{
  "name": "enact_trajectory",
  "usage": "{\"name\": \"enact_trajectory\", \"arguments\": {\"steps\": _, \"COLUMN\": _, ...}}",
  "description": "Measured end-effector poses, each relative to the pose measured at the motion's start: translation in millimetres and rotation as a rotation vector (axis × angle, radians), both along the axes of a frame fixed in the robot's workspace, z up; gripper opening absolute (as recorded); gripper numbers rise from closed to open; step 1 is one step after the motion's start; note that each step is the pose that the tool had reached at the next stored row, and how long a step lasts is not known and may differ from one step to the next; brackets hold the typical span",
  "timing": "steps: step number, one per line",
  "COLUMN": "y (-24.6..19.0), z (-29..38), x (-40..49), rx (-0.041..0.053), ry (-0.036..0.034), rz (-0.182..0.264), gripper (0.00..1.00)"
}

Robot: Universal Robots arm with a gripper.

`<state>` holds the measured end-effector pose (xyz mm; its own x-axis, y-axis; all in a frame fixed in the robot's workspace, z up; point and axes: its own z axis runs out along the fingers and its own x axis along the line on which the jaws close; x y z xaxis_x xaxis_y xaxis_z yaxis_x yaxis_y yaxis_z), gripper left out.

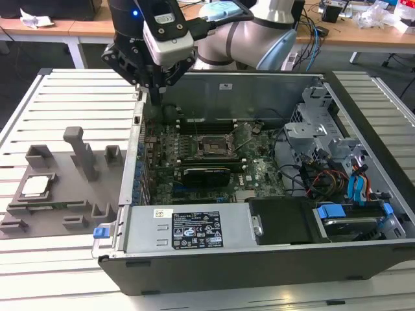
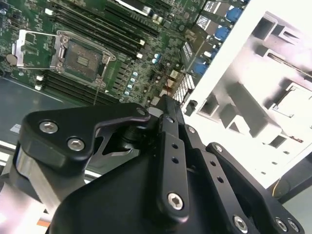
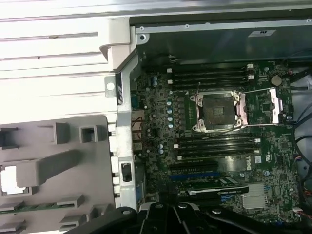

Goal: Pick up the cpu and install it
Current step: 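Reach for the cpu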

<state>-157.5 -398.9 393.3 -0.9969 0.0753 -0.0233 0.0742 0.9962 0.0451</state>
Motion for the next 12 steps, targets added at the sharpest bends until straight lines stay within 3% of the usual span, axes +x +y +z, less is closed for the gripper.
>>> {"name": "enact_trajectory", "arguments": {"steps": 4, "y": 0.0, "z": 0.0, "x": -18.8, "rx": 0.0000, "ry": -0.0001, "rz": 0.000, "gripper": 0.11}}
{"name": "enact_trajectory", "arguments": {"steps": 12, "y": 0.0, "z": 0.0, "x": -37.7, "rx": 0.0000, "ry": 0.0000, "rz": 0.000, "gripper": 0.11}}
